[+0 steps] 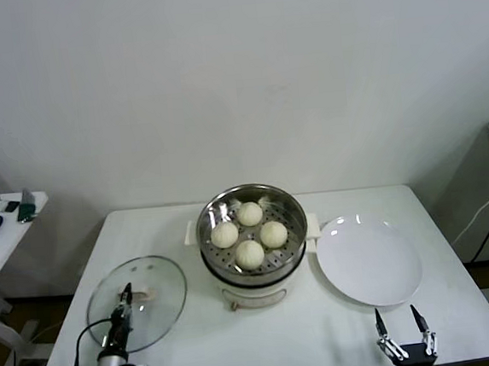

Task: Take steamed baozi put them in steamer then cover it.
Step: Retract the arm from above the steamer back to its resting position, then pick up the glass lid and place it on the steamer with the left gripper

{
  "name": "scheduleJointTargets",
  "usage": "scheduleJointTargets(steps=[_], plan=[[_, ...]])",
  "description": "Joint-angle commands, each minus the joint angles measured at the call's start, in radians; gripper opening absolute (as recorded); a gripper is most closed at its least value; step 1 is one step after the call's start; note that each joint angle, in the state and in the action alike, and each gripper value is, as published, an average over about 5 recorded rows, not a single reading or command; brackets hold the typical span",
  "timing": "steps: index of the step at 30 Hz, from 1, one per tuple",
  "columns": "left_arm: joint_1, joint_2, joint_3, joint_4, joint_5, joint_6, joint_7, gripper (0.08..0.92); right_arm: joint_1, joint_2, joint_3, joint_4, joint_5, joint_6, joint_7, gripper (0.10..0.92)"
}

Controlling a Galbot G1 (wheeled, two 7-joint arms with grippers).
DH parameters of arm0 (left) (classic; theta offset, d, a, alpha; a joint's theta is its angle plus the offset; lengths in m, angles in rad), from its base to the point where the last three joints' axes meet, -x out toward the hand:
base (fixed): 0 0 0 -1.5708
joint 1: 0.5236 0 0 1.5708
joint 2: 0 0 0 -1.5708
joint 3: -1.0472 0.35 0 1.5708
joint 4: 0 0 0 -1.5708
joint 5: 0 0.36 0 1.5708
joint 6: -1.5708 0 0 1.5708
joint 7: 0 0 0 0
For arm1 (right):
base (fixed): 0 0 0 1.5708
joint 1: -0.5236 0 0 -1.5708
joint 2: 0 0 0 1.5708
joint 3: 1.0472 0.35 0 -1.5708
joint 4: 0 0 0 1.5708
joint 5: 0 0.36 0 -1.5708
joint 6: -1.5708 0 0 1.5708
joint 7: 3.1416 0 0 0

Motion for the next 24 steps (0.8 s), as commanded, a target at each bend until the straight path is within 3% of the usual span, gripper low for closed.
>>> scheduleJointTargets(steps=[1,7,13,19,24], plan=[[-0.005,0.001,0.0,0.006,0.004,0.0,-0.001,0.152,0.002,0.003,0.001,0.005,-0.004,-0.002,0.002,0.823],[0.006,-0.013,0.0,-0.067,-0.058,0.005,0.007,0.134,0.005,0.007,0.006,0.019,-0.016,-0.009,0.005,0.823],[0.057,-0.001,0.009,-0.256,-0.161,0.052,0.069,0.134,0.007,0.015,0.02,0.036,-0.051,-0.024,0.022,0.823],[0.092,0.09,0.025,-0.456,-0.282,0.189,0.188,0.134,0.008,0.017,0.03,0.045,-0.099,-0.051,0.057,0.823],[0.071,0.191,0.054,-0.613,-0.361,0.373,0.32,0.134,0.006,0.016,0.034,0.062,-0.114,-0.072,0.065,0.823]])
